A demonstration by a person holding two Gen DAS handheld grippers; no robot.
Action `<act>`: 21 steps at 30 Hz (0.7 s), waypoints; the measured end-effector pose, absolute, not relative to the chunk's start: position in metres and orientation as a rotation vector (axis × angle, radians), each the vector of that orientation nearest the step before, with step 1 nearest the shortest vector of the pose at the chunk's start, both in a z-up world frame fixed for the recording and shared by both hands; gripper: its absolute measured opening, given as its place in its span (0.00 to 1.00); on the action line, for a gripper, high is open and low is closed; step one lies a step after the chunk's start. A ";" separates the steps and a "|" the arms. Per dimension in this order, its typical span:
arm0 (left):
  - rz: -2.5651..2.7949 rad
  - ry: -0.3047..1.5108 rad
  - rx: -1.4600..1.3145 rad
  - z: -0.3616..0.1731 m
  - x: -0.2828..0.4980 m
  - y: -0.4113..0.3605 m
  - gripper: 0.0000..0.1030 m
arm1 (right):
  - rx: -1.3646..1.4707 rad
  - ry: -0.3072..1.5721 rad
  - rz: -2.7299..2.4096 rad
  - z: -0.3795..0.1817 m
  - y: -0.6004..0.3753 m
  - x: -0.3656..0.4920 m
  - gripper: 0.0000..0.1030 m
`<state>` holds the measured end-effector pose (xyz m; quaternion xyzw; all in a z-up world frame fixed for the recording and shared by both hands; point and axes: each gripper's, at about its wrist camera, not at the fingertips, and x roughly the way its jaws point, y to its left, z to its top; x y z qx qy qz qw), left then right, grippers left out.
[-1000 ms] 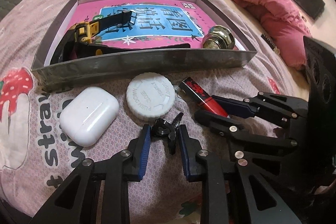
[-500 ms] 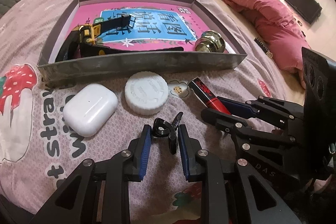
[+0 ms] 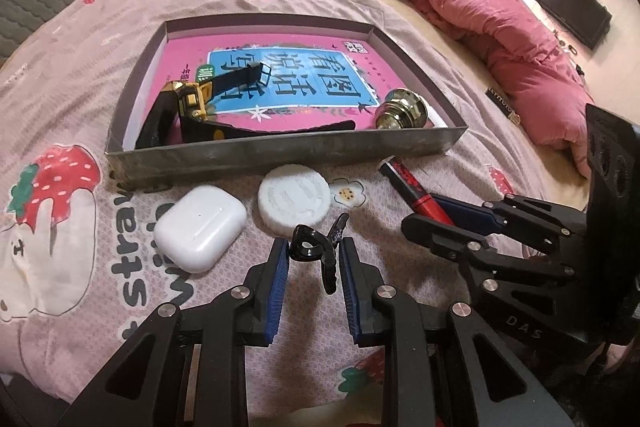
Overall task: Organize rigid objects
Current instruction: 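Lift the black clip with left tool while right lifts the red lighter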
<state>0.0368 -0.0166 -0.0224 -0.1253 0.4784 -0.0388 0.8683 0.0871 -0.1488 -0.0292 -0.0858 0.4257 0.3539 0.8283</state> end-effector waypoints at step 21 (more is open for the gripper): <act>-0.051 0.969 -0.285 -0.017 0.037 -0.008 0.23 | -0.147 0.872 0.751 -0.018 -0.154 0.088 0.23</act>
